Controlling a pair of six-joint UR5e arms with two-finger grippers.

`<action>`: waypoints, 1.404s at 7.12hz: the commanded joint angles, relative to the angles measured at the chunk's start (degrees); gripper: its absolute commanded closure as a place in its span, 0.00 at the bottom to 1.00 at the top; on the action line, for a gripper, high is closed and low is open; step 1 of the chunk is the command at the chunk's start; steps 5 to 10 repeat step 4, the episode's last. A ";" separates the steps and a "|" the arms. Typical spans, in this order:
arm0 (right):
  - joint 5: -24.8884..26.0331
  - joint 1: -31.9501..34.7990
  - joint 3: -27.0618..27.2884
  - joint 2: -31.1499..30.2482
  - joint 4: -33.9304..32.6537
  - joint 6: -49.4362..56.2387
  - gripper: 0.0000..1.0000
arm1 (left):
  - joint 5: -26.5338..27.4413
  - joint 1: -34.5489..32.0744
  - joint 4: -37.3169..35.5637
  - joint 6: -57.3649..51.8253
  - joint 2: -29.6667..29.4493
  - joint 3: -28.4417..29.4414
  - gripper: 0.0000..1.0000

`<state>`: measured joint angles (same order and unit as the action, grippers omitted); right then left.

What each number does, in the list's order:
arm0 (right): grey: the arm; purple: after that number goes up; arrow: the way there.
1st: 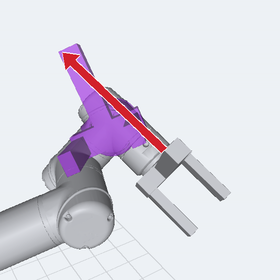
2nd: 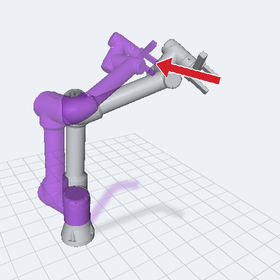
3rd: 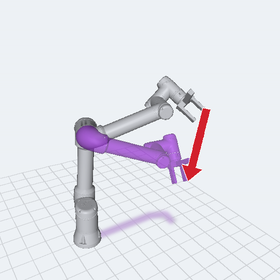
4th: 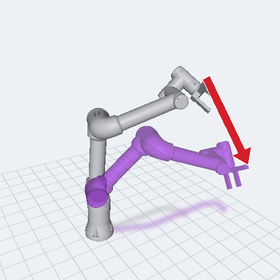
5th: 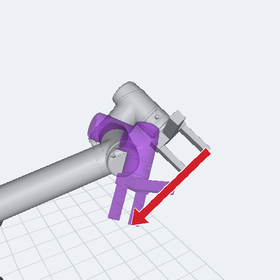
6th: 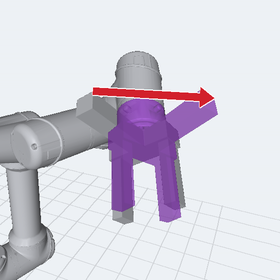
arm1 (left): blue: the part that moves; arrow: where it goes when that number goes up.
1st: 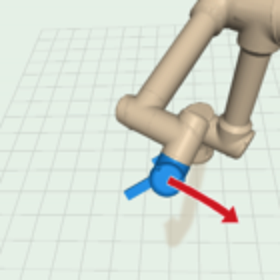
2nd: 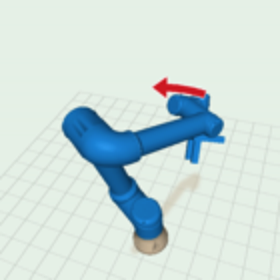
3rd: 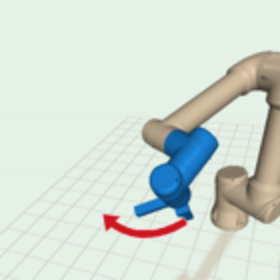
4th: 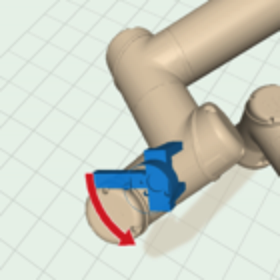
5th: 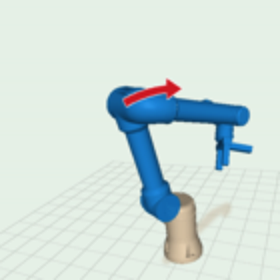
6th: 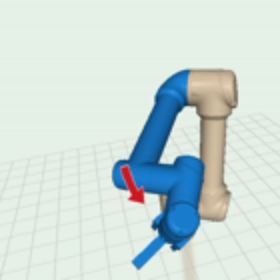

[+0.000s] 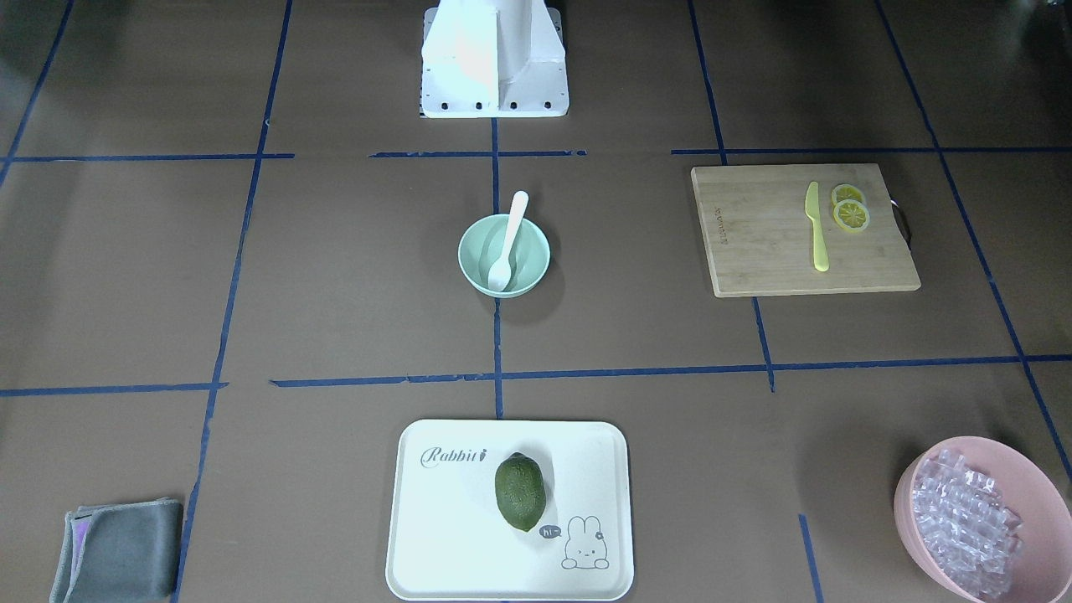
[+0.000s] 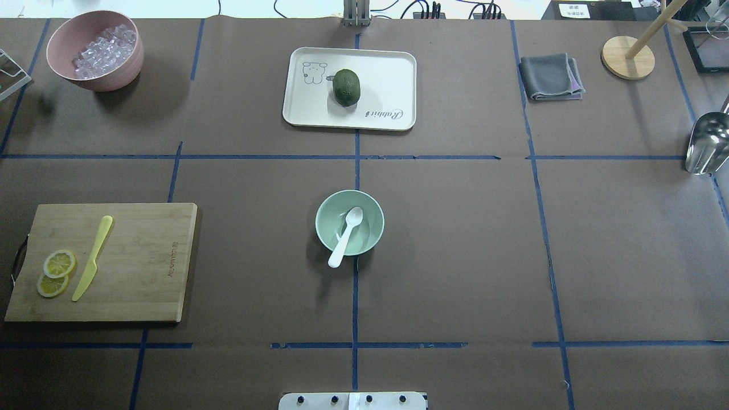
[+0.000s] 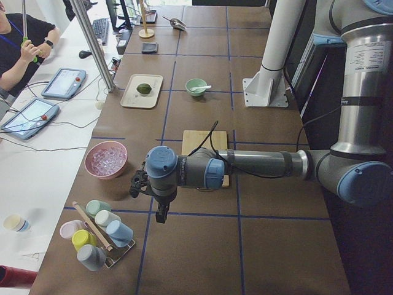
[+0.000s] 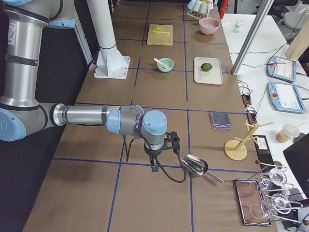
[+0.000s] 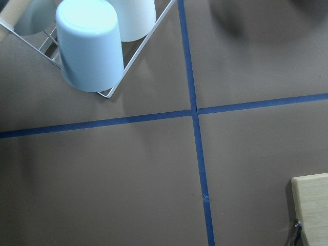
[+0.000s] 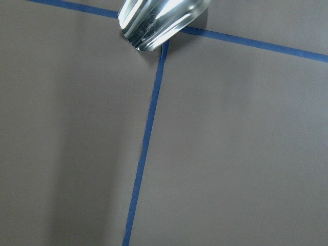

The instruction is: Place spoon in bowl

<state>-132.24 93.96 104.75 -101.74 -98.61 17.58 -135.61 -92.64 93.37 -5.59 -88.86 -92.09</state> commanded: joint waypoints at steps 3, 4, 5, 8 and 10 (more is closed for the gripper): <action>-0.47 0.00 -0.07 -0.04 0.00 0.00 0.00 | -0.10 0.00 -0.03 0.06 0.01 -0.02 0.00; -0.47 0.00 -0.07 -0.04 0.00 -0.09 0.00 | -0.10 0.00 -0.12 0.06 0.01 -0.02 0.00; -0.47 0.00 -0.07 -0.04 0.00 -0.09 0.00 | -0.10 0.00 -0.12 0.06 0.01 -0.02 0.00; -0.47 0.00 -0.07 -0.04 0.00 -0.09 0.00 | -0.10 0.00 -0.12 0.06 0.01 -0.02 0.00; -0.47 0.00 -0.07 -0.04 0.00 -0.09 0.00 | -0.10 0.00 -0.12 0.06 0.01 -0.02 0.00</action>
